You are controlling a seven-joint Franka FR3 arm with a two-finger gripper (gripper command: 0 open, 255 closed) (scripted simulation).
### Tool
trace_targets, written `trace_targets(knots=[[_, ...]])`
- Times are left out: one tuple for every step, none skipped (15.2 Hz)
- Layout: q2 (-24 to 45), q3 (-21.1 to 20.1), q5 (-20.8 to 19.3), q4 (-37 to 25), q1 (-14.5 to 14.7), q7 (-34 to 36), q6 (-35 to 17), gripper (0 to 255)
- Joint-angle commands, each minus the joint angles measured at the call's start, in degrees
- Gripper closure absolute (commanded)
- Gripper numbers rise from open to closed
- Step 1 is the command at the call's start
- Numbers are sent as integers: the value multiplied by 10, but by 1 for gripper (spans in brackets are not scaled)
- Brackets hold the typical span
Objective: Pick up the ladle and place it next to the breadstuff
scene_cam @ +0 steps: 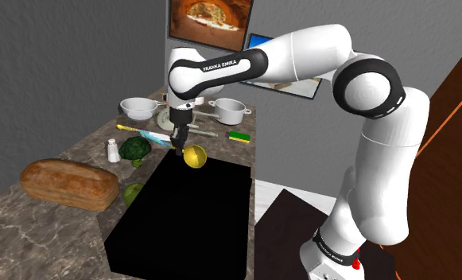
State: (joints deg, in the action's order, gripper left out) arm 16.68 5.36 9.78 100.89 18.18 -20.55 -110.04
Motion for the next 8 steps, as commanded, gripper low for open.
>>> trace_targets(knots=[[5,-9,1,-3,15,24,-6,255],[8,-14,2,-7,23,37,-6,255],[11,-18,2,-12,31,49,-7,255],[15,-23,2,-17,38,61,-7,255],[20,-27,2,-23,46,73,-7,255],[25,-31,2,-30,53,84,-7,255],[30,-36,2,-38,61,96,-6,255],[36,-40,2,-46,69,108,-6,255]])
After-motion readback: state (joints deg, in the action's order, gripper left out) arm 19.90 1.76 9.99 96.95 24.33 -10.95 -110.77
